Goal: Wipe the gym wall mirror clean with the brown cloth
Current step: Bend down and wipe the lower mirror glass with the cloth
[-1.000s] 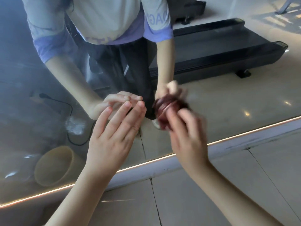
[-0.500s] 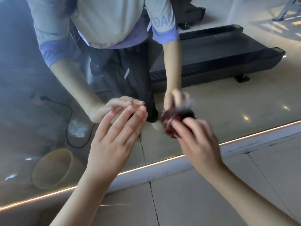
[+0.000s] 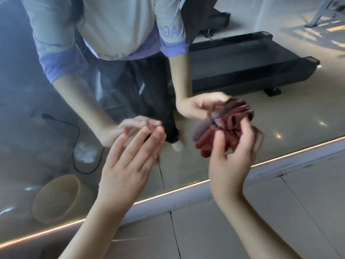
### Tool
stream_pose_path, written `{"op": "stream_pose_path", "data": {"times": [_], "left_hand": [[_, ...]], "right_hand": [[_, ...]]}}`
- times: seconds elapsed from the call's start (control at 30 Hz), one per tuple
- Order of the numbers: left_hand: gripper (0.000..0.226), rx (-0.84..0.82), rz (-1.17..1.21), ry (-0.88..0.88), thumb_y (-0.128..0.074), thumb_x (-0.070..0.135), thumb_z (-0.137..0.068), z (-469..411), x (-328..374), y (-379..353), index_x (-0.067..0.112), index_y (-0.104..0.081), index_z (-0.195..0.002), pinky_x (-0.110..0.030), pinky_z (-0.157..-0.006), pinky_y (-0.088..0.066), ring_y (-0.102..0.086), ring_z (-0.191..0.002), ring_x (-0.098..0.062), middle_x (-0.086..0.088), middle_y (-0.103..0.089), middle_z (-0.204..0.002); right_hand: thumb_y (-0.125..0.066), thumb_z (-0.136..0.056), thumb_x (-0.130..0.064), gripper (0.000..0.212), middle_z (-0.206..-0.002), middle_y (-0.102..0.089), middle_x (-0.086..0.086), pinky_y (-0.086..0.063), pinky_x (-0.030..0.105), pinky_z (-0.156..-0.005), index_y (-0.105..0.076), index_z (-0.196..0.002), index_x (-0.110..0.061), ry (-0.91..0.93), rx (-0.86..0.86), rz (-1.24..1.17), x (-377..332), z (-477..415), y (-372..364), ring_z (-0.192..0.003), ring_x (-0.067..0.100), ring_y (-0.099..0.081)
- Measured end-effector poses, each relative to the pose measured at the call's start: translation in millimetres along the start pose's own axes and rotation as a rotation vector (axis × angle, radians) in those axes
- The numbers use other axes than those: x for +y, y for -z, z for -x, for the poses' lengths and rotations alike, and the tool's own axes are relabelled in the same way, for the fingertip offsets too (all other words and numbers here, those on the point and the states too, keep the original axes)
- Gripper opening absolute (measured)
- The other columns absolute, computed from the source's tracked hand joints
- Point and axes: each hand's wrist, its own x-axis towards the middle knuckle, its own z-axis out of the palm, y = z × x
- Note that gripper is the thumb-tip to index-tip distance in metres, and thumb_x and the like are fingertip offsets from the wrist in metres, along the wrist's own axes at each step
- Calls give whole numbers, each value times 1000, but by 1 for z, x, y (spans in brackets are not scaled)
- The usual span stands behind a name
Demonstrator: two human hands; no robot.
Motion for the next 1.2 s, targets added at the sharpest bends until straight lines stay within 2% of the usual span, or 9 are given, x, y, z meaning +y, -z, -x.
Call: {"op": "stream_pose_path", "data": {"times": [0.17, 0.33, 0.47, 0.53, 0.67, 0.73, 0.97, 1.1, 1.2], "left_hand": [[69, -2, 5, -4, -68, 9, -90, 1, -1, 0, 11, -39, -152, -39, -124, -15, -12, -154, -16, 0, -25, -160], [64, 11, 26, -25, -62, 8, -93, -1, -2, 1, 10, -38, -152, -39, -122, -17, -25, -146, -20, -1, -26, -159], [58, 10, 25, -40, -60, 7, -95, -1, -4, 2, 10, -42, -150, -40, -122, -17, -27, -146, -21, -1, -26, -160], [59, 1, 25, -44, -62, 7, -94, -1, -6, 3, 9, -43, -150, -39, -122, -17, -27, -146, -21, -2, -28, -160], [59, -13, 30, -68, -65, 6, -91, -4, -9, 7, 8, -46, -147, -38, -121, -18, -28, -145, -21, -2, -36, -156], [60, -24, 36, -80, -66, 6, -90, -5, -11, 10, 7, -46, -147, -39, -121, -19, -27, -144, -21, -3, -36, -155], [66, -17, 70, -14, -51, 8, -96, -20, -13, 13, 6, -24, -157, -44, -121, -17, -21, -147, -25, -5, -21, -161], [61, 16, 8, -57, -57, 8, -94, -21, -16, 14, 7, -37, -152, -43, -121, -18, -24, -146, -24, -4, -28, -159], [62, 6, -3, -71, -61, 7, -90, -21, -17, 15, 9, -42, -149, -42, -121, -17, -25, -146, -23, -3, -35, -156]], "right_hand": [[-63, -91, -17, 39, -121, -48, 7, -46, 20, -93, -53, -129, -15, 310, -163, 82, -7, 4, -3, -108, 24, -58], [-63, -92, -3, 36, -118, -46, 4, -42, 3, -81, -53, -127, -3, -231, 122, -112, -12, -12, -1, -99, -11, -56], [-69, -86, -12, 36, -113, -50, -1, -42, 6, -86, -57, -120, -14, -37, -58, -98, -39, 11, -12, -105, -9, -54], [-70, -84, -16, 39, -113, -52, -7, -47, 17, -90, -57, -121, -22, 25, -69, -119, -43, 1, -10, -110, 3, -57], [-64, -92, -8, 31, -122, -57, 14, -48, 11, -80, -53, -122, -12, -332, 167, -180, -27, -12, -8, -101, 15, -63], [-60, -95, -13, 24, -124, -58, 18, -48, 13, -76, -50, -116, -17, -543, 133, -192, -20, -4, -8, -102, 20, -63], [-66, -91, -7, 46, -125, -57, 7, -49, 8, -74, -49, -134, -10, -306, 85, -235, -58, -22, -3, -104, 8, -61], [-65, -93, -12, 54, -111, -57, -13, -57, 37, -90, -41, -141, -22, -632, -1, -284, -41, -8, 6, -102, 9, -64], [-65, -92, -14, 59, -122, -59, -4, -57, 35, -88, -39, -143, -29, -816, -50, -427, -40, -8, 10, -106, 14, -65]]}}
